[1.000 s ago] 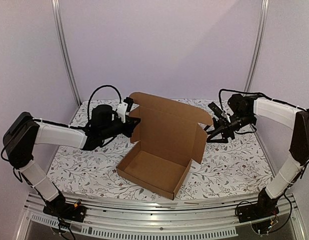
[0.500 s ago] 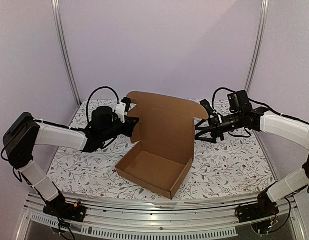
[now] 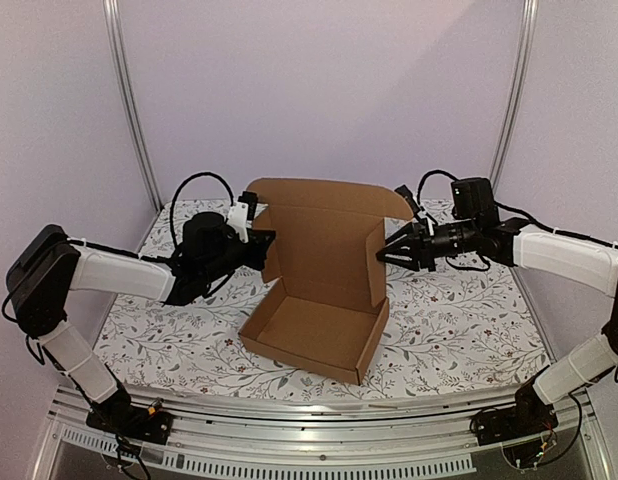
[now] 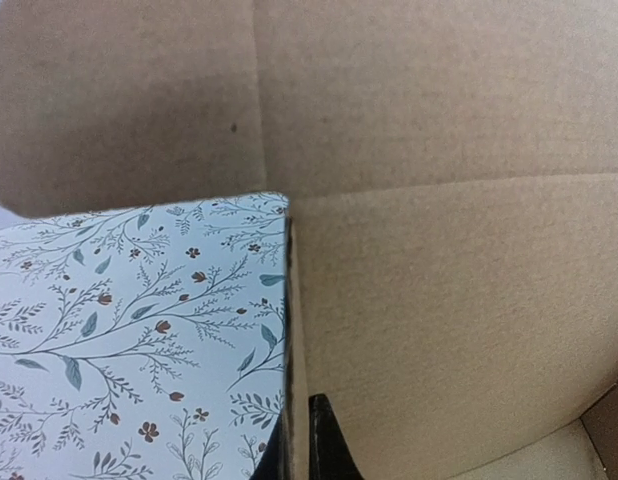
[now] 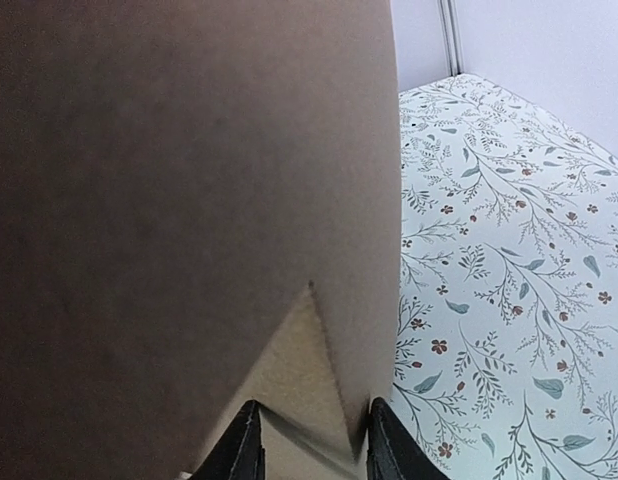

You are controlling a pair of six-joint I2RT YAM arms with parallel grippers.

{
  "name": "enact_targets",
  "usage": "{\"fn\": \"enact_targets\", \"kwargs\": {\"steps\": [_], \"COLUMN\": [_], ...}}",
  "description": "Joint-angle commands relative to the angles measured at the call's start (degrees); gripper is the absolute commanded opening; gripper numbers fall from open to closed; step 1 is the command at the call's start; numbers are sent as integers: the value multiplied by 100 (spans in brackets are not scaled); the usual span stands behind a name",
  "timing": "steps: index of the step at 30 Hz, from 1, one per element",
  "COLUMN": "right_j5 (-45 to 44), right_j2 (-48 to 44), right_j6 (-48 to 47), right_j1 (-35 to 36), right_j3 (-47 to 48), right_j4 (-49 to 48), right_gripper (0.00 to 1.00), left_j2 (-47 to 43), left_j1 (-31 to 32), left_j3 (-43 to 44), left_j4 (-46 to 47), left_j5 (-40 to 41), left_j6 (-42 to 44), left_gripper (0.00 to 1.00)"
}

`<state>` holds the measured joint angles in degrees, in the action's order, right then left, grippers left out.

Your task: Fold the paper box

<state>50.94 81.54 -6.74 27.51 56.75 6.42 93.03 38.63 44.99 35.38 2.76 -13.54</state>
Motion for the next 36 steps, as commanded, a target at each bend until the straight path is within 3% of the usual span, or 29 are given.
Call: {"fn": "enact_targets", "kwargs": {"steps": [1, 8, 12, 17, 23, 29, 36], "right_j5": [-327, -1000, -1249, -1328, -1137, -327, 485], "right_j2": [166, 71, -11, -70, -103, -24, 227], "right_j6": [327, 349, 293, -41, -184, -322, -441], "right_j1": [77, 102, 98, 73, -193, -559, -611], "right_j3": [7, -61, -110, -76, 20, 55, 127], "right_j4": [-881, -960, -919, -657, -335, -157, 178], "right_gripper": [30, 9, 1, 0, 0, 0, 0], "left_j2": [89, 144, 117, -163, -1063, -2084, -1742], "left_j1": [320, 333, 376, 413, 408, 372, 306], "left_j3": [-63, 34, 96, 95, -533, -1384, -1322], "left_j4": [312, 311, 243, -241, -495, -451, -281], "left_j5": [-576, -561, -519, -295, 28, -24, 164], "left_j6": [7, -275, -385, -358, 117, 273, 260], "left_gripper": [2, 5, 13, 33, 51, 55, 58]}}
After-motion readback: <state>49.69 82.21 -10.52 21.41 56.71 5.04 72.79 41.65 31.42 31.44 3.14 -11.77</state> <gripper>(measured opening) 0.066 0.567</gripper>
